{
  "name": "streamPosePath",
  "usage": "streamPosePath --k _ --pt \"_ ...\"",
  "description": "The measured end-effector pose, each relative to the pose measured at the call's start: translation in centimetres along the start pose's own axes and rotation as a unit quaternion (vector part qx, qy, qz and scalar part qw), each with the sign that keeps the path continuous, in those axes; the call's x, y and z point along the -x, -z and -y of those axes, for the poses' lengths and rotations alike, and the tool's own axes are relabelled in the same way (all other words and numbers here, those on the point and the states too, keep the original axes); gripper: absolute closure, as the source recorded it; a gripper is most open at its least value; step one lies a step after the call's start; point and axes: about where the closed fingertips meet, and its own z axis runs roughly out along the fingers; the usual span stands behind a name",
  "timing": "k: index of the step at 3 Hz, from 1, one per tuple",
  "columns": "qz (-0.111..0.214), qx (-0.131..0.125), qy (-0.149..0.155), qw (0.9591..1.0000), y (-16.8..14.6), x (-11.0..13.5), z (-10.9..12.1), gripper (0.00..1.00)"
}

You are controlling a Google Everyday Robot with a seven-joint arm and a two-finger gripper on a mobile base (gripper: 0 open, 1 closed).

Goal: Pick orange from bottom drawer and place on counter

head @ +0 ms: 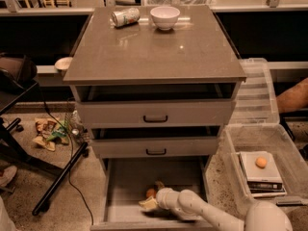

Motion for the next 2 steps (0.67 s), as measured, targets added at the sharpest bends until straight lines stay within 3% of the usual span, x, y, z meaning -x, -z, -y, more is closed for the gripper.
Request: streamPosePath --k 2 --pt "-0.014 -0.005 0.003 0.9999 -0.09 -0.86 -0.06 0.66"
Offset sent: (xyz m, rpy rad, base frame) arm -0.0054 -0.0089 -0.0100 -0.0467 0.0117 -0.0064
